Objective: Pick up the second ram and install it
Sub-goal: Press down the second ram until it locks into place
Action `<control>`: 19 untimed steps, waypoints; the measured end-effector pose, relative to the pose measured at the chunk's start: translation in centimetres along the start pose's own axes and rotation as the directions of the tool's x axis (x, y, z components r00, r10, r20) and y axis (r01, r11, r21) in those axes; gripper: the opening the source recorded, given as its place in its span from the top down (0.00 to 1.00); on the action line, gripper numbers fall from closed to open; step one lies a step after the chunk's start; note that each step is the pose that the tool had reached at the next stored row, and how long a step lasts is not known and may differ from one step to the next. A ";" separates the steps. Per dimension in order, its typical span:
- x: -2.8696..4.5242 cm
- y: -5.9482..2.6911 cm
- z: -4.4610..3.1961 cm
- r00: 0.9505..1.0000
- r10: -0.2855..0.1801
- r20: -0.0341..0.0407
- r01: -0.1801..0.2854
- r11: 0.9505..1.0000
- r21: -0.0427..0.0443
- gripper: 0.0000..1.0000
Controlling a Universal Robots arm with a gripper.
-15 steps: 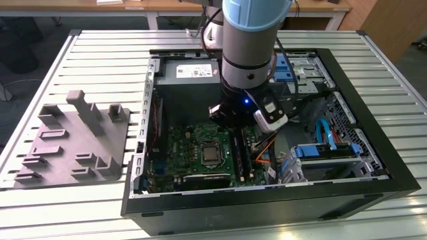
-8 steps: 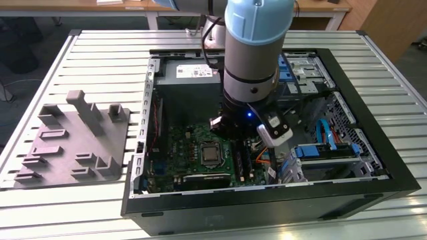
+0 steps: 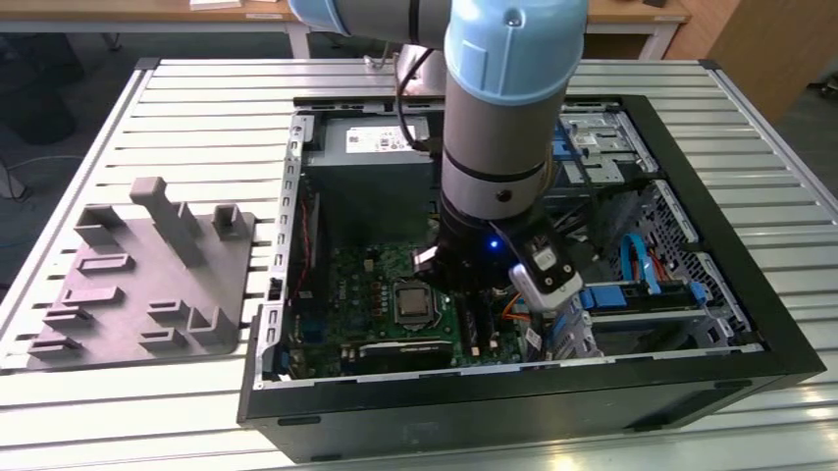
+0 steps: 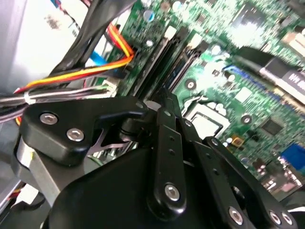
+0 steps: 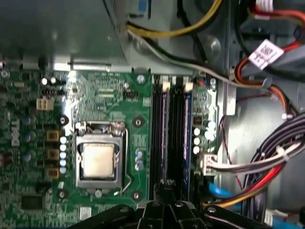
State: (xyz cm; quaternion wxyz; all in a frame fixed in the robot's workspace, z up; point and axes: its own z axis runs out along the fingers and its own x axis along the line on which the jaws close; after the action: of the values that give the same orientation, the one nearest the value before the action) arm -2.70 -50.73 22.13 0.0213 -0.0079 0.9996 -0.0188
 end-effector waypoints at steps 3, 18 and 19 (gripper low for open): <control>-0.02 -0.09 0.04 1.000 -0.003 -0.003 0.003 1.000 0.016 0.90; 0.01 -0.27 0.64 1.000 -0.022 -0.009 0.022 1.000 0.017 0.90; 0.01 -0.27 0.64 1.000 -0.022 -0.009 0.022 1.000 0.017 0.90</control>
State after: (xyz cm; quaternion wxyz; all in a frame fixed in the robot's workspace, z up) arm -2.68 -51.02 21.50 0.0167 -0.0186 0.9993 -0.0277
